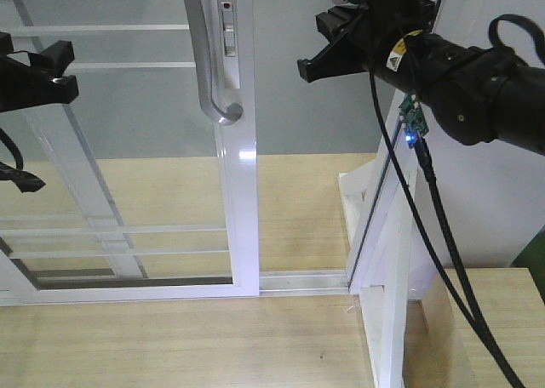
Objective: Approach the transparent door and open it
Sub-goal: 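Release the handle with the right gripper and bring the left gripper to it, then grip the handle with the left gripper and push the door further open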
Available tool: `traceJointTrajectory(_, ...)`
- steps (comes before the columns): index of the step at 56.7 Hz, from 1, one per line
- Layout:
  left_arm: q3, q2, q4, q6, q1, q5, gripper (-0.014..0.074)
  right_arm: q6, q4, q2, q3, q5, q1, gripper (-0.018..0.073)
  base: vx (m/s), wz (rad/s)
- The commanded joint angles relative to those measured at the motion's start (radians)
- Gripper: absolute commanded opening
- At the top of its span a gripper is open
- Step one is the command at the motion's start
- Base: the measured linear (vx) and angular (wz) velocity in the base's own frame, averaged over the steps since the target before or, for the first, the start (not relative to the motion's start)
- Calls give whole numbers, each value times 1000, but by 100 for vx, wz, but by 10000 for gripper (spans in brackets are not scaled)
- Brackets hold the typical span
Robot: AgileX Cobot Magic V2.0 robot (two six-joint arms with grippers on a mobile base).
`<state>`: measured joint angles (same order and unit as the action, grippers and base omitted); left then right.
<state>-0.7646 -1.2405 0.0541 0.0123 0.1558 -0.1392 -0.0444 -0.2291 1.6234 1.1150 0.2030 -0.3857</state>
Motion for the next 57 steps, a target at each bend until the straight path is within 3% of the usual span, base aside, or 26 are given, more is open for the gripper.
traceJointTrajectory(1,-34,-25,-7,-3,21,-121,565,7,3,-69,25,34,22,-1,0,0)
traceJointTrajectory(16,-37,-200,1,-3,97,-375,565,6,3,-81,25,3,63,-1,0,0)
traceJointTrajectory(27,-42,-317,1,-3,119,-559,565,7,-2,-81,25,11,69,-1,0,0)
traceJointTrajectory(57,-362,-565,-8,-81,134,-545,565,83,-4,-81,25,12,90,-1,0,0)
